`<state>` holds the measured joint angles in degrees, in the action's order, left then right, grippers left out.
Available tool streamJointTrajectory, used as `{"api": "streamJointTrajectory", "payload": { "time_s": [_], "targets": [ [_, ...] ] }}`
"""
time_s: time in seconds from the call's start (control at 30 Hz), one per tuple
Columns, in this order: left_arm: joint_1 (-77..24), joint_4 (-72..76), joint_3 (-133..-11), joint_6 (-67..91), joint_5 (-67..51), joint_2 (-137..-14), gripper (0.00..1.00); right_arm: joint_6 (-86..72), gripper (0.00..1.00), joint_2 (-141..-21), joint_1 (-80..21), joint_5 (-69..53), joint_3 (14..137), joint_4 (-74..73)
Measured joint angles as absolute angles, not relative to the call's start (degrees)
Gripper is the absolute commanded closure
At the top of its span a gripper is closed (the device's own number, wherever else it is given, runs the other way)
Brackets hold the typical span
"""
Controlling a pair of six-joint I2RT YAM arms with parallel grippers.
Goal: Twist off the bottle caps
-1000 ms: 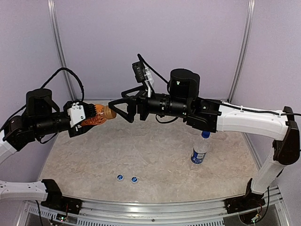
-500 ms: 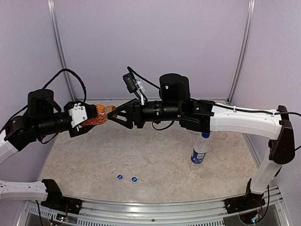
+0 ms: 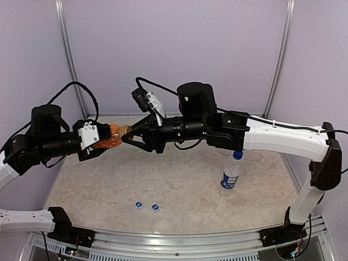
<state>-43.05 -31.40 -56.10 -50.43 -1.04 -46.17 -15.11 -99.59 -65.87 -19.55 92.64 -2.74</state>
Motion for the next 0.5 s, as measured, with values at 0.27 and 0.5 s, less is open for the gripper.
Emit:
{"api": "streamJointTrajectory", "payload": {
  "time_s": [0.27,0.5],
  "targets": [
    [-42.9,-45.0,-58.4,-50.5,-13.2,-45.0,0.73,20.6,1.00,-96.2,-77.8,0.0,90.1,-9.4],
    [-43.7,-54.7,-58.9,-52.1,-20.7,-45.9,0.73,55.2,1.00,-95.1,-87.9,20.2,81.1,-1.4]
  ]
}}
